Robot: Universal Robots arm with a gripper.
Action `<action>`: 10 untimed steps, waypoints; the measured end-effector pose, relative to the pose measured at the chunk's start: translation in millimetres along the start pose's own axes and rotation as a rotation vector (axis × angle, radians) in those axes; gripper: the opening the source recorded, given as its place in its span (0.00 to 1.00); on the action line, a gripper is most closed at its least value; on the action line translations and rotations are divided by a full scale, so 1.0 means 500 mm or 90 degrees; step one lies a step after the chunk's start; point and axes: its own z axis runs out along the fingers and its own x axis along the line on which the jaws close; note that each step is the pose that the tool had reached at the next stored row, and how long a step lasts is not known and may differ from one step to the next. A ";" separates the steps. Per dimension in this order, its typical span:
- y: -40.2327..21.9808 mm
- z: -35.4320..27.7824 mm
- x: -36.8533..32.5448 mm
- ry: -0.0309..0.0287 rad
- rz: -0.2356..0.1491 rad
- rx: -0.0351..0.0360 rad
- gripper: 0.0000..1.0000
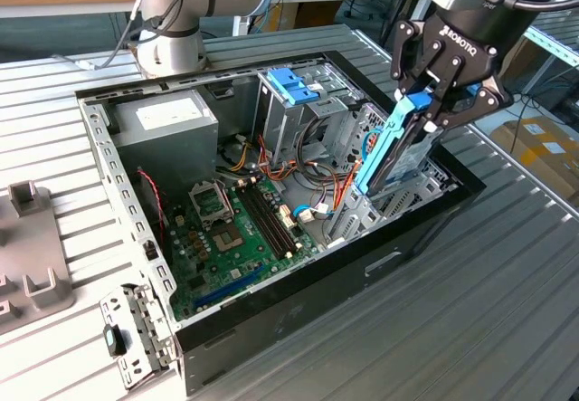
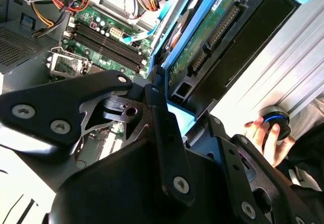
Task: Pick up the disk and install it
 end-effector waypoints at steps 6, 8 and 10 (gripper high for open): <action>0.000 0.004 0.000 0.0002 0.000 0.0000 0.37; 0.000 0.005 0.000 0.0000 0.000 0.0000 0.37; 0.000 0.007 0.000 0.0000 0.000 0.0000 0.37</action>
